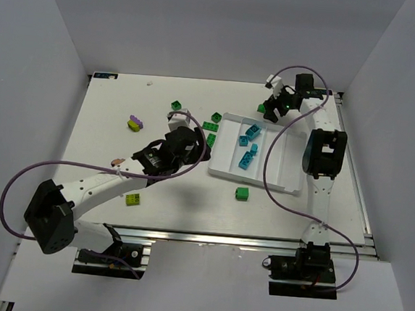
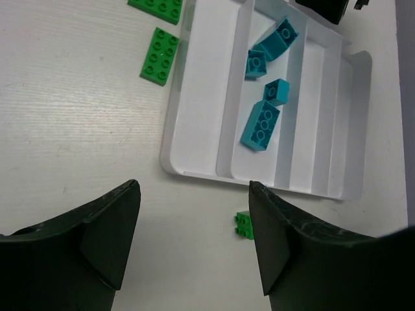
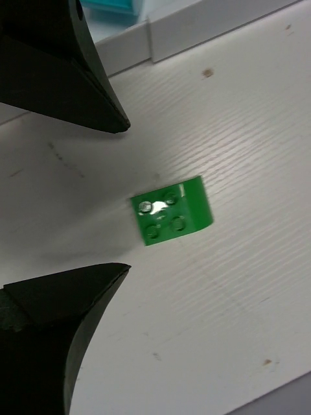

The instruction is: Sort the legos into containers by color

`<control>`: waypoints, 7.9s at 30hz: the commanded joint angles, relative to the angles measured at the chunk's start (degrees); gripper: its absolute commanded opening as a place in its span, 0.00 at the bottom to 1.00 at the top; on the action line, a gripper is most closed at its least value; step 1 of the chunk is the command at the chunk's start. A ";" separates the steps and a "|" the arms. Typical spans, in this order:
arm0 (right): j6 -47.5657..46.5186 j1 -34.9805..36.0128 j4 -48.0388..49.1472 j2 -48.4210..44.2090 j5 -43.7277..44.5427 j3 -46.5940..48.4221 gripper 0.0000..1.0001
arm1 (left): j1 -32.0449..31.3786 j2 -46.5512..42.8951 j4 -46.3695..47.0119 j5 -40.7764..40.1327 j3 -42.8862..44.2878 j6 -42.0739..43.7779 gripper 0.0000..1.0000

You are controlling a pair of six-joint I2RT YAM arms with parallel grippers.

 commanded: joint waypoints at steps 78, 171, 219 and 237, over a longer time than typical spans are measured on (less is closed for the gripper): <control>15.07 10.79 8.74 -19.87 -18.54 -19.80 0.08 | 0.38 -14.08 -2.25 -7.84 -8.25 -7.23 0.77; 10.94 1.65 3.99 -56.43 -24.59 -58.20 0.35 | 19.37 63.35 -15.09 17.83 69.62 -0.02 0.75; 19.29 -1.95 12.69 -62.85 -28.64 -67.26 0.35 | 19.37 61.60 -19.92 5.70 56.89 10.26 0.55; 19.38 -1.95 12.25 -63.29 -28.81 -67.97 0.35 | 19.54 56.76 -14.55 15.54 49.49 15.97 0.74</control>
